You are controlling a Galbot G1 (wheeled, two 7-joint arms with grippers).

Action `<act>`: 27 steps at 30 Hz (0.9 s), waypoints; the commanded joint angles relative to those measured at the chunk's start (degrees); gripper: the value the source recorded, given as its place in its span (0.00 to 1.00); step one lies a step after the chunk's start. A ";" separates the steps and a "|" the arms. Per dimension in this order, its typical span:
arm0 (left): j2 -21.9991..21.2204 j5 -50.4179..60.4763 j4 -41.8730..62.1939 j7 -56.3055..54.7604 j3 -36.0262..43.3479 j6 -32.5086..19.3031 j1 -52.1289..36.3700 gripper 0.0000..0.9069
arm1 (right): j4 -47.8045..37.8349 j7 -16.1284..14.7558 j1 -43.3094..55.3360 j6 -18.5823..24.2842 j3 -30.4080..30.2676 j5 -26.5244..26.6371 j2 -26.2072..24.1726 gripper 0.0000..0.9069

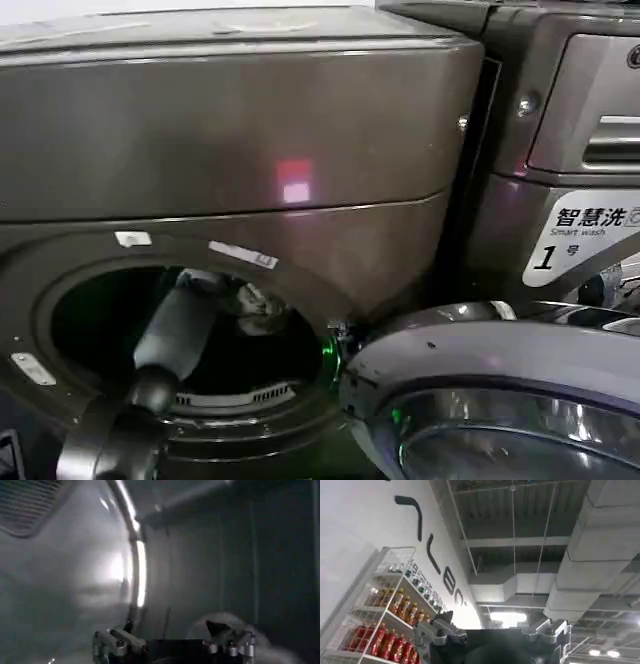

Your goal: Grasp the clothes from the dryer.

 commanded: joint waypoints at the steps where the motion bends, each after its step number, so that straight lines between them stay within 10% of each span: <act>1: 0.62 25.13 6.64 7.35 0.08 -4.77 -4.96 1.00 | 0.46 -0.02 0.00 -0.11 -0.01 -0.02 0.18 1.00; 10: 1.24 31.50 7.75 7.65 4.14 -6.05 -5.18 0.97 | 1.04 0.00 0.06 -0.28 -0.22 -0.05 0.45 1.00; 13: 0.86 32.07 7.72 7.82 5.03 -5.67 -4.94 0.18 | 1.10 0.02 0.03 -0.29 -0.21 -0.05 0.41 1.00; 16: 0.48 32.27 7.81 7.99 5.05 -5.80 -4.97 0.01 | 1.04 0.12 0.00 -0.26 -0.21 -0.08 0.40 1.00; 27: 0.42 25.09 6.06 5.55 1.47 -5.33 -2.98 0.00 | 1.28 0.34 0.37 -0.23 -0.81 -0.14 0.80 1.00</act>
